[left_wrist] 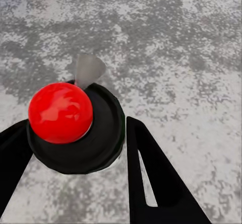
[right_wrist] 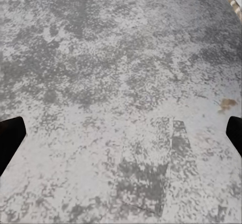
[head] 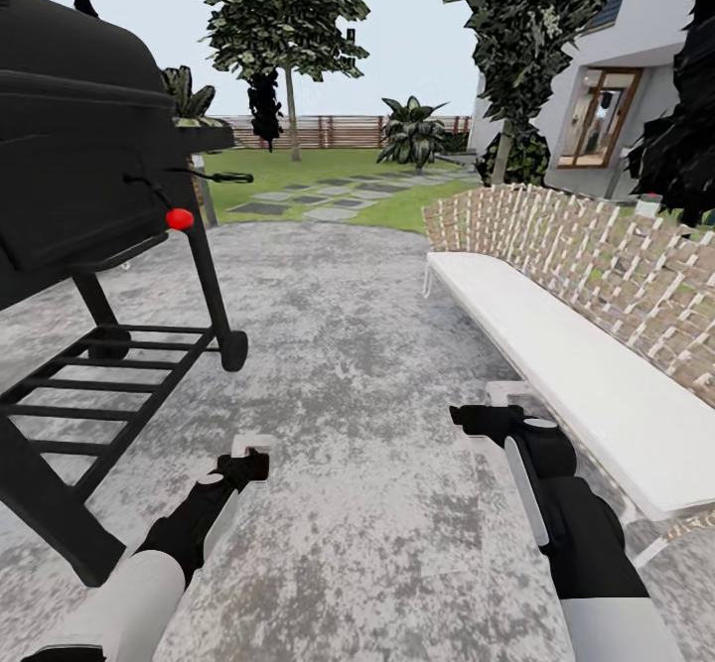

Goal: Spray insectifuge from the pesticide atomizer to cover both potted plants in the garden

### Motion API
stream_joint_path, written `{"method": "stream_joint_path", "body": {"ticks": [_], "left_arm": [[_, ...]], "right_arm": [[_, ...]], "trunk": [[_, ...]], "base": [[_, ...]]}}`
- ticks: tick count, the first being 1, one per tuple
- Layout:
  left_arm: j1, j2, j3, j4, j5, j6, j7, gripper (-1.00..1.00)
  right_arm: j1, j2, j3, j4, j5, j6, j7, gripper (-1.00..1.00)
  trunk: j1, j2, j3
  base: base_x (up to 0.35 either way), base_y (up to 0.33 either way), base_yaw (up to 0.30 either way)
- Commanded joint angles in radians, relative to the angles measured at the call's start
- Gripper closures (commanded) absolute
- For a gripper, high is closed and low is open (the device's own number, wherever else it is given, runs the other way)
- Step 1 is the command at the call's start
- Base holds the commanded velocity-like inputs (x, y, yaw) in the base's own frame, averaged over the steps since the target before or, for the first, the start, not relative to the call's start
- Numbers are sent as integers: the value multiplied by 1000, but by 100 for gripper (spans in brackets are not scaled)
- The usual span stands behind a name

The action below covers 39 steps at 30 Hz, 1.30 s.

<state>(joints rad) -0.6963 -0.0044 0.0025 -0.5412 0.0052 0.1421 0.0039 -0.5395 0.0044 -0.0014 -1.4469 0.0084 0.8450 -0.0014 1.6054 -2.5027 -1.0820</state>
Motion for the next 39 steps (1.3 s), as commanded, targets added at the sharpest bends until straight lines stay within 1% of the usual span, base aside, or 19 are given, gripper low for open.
{"method": "stream_joint_path", "body": {"ticks": [1,6,11,16,39], "left_arm": [[0,0,0,-2,0,5,1,100],[0,0,0,-2,0,6,1,100],[0,0,0,-2,0,6,1,100],[0,0,-1,-2,0,6,1,100],[0,0,1,-2,0,6,1,100]], "right_arm": [[-1,0,0,-1,1,5,0,-100],[-1,0,0,-1,1,5,0,-100],[-1,0,0,-1,1,5,0,-100],[-1,0,0,-1,1,5,0,-100],[-1,0,0,-1,0,5,0,-100]], "trunk": [[0,0,1],[0,0,8],[0,0,15],[0,0,17],[0,0,17]], "base": [[328,116,88],[328,117,82],[338,22,22],[346,-13,1],[342,-141,0]]}}
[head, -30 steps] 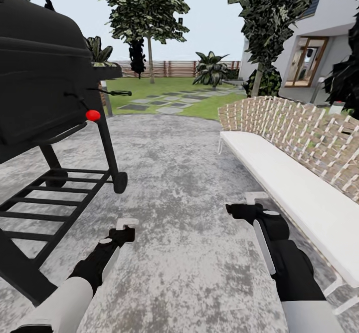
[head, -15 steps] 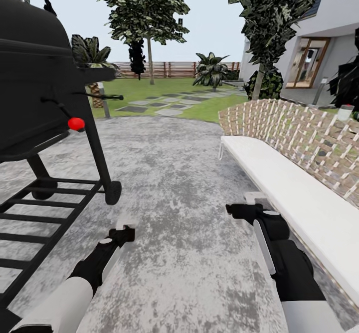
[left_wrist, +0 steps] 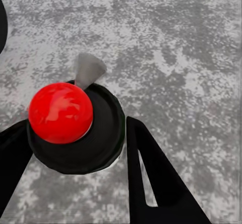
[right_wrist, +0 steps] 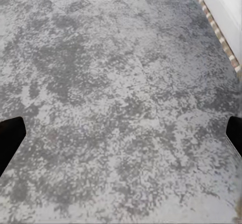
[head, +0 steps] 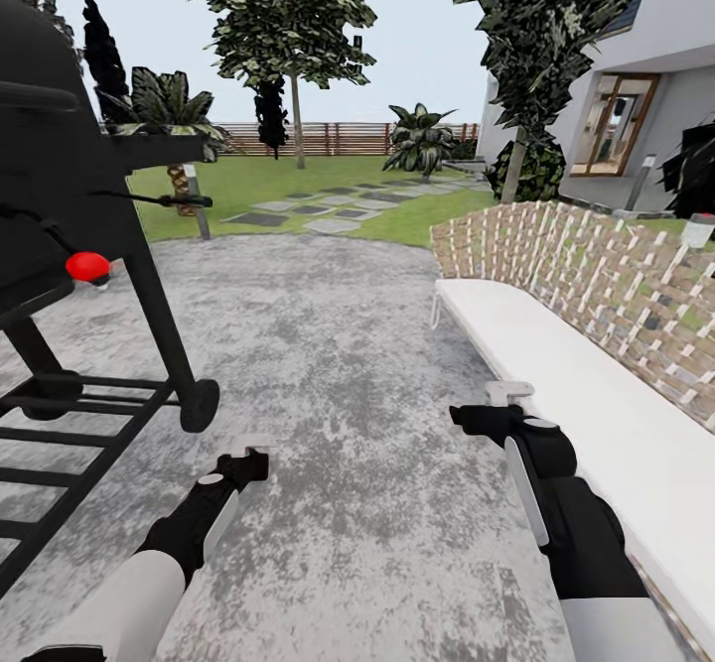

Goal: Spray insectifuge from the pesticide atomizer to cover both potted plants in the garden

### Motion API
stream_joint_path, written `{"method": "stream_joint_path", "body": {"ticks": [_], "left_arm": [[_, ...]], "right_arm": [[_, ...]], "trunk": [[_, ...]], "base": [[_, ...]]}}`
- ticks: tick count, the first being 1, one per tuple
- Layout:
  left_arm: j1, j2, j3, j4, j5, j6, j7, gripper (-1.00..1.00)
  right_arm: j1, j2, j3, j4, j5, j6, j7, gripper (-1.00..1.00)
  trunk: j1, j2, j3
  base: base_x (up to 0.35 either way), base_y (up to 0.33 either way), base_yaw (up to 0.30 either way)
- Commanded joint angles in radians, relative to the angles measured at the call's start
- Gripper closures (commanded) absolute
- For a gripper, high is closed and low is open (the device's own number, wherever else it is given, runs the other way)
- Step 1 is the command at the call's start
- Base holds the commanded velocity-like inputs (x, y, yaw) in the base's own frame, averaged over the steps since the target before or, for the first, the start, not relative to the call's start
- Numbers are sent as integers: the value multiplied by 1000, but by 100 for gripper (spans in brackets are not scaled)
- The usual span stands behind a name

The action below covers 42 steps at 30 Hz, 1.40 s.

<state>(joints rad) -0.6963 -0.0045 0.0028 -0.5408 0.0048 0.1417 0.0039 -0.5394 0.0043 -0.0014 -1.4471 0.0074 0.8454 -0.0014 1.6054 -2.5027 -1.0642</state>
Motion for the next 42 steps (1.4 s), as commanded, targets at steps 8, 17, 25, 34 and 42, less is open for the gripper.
{"method": "stream_joint_path", "body": {"ticks": [8,17,25,34,42], "left_arm": [[0,0,0,-2,0,7,1,100],[0,0,0,-2,0,6,1,100],[40,1,-16,-37,-37,46,-41,100],[92,1,15,16,14,-6,8,100],[137,1,20,28,19,-36,50,100]], "right_arm": [[-1,0,0,-1,3,4,0,-100],[-1,-3,0,0,0,5,0,-100],[-36,-24,-28,28,44,-23,39,-100],[-36,22,23,-22,-15,15,0,-100],[-36,22,68,-40,-28,15,-45,-100]], "trunk": [[0,0,-1],[0,0,-1],[0,0,-1],[0,0,-1],[0,0,-1]], "base": [[338,-57,0],[345,-1,0],[43,0,0],[0,0,0],[85,0,0]]}}
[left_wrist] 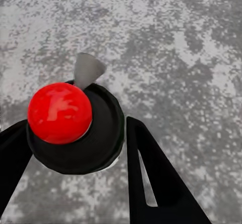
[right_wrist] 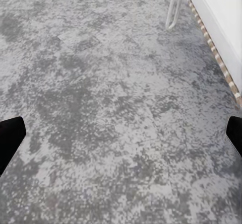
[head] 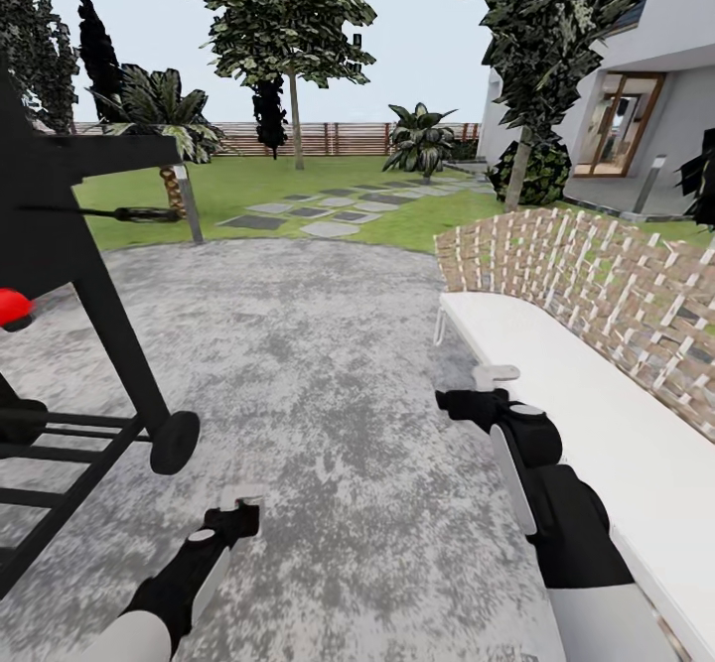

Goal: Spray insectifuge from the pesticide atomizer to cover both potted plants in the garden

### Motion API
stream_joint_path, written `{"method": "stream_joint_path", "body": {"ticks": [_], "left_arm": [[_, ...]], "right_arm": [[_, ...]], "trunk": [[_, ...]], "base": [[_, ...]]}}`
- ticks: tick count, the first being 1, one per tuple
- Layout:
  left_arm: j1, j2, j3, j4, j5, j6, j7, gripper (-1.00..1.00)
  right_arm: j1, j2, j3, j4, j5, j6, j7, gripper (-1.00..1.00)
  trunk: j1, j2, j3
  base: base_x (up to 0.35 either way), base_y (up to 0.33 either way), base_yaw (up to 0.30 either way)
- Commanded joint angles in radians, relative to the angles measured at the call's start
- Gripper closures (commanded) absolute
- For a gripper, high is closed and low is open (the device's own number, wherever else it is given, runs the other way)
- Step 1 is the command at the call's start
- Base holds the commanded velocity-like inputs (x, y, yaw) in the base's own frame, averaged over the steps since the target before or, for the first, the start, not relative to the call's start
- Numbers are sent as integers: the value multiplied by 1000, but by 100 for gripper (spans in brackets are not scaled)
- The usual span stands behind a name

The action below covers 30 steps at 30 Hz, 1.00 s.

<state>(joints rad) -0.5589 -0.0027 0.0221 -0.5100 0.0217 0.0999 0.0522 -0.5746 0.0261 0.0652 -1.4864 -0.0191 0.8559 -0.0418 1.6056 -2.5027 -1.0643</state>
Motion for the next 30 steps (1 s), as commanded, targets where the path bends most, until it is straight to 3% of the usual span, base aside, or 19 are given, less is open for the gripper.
{"method": "stream_joint_path", "body": {"ticks": [1,5,13,30], "left_arm": [[6,0,2,-2,2,6,7,100],[8,0,2,-2,2,10,29,100],[3,0,3,-5,4,17,40,100],[-1,0,-4,-40,-3,17,40,100]], "right_arm": [[-1,0,7,-1,-2,5,-10,-100],[-1,0,29,-2,-5,6,-32,-100],[-1,0,29,-4,-4,6,-32,-100],[-1,0,29,-4,-1,6,-32,-100]], "trunk": [[0,0,-1],[0,0,-1],[0,0,-1],[0,0,-5]], "base": [[300,0,0],[327,0,0],[312,0,0],[16,0,28]]}}
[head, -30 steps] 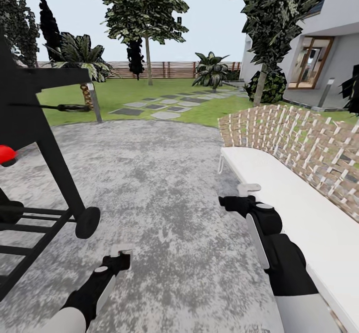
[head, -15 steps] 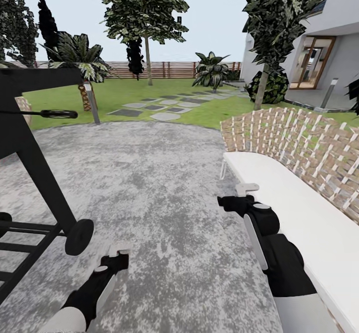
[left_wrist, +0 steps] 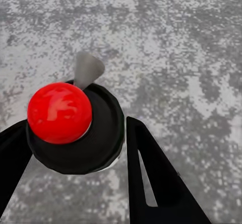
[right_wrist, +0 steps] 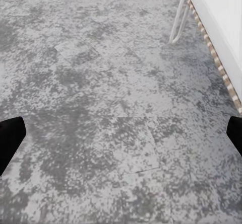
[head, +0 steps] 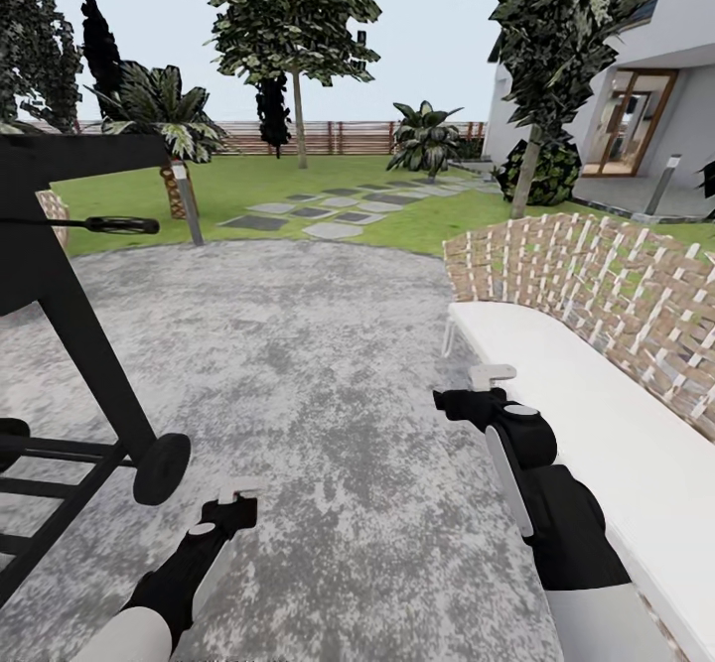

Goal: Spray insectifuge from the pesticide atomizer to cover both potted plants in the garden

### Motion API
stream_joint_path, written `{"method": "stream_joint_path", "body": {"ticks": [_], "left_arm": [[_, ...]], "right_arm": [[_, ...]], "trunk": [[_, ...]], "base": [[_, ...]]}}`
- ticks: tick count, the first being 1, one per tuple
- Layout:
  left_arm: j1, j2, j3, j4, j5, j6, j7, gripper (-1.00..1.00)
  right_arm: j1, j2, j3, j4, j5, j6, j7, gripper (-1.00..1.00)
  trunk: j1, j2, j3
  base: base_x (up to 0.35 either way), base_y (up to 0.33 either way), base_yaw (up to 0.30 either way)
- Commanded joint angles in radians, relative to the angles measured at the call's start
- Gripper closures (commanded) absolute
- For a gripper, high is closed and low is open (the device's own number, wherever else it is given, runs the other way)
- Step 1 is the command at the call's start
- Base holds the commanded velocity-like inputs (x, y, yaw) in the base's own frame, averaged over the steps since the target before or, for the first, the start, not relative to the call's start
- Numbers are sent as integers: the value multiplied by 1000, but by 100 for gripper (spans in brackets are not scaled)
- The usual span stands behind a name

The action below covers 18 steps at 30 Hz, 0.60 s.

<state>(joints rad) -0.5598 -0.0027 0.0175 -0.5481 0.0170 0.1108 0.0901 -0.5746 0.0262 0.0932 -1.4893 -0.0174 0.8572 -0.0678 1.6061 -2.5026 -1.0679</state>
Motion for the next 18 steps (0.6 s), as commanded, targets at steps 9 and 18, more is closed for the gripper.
{"method": "stream_joint_path", "body": {"ticks": [9,18], "left_arm": [[4,0,0,-3,0,6,2,100],[4,0,-1,-3,0,6,2,100]], "right_arm": [[-1,0,2,-1,-2,5,-7,-100],[-1,0,2,-3,-3,5,-7,-100]], "trunk": [[0,0,-10],[0,0,-10]], "base": [[265,0,153],[343,0,10]]}}
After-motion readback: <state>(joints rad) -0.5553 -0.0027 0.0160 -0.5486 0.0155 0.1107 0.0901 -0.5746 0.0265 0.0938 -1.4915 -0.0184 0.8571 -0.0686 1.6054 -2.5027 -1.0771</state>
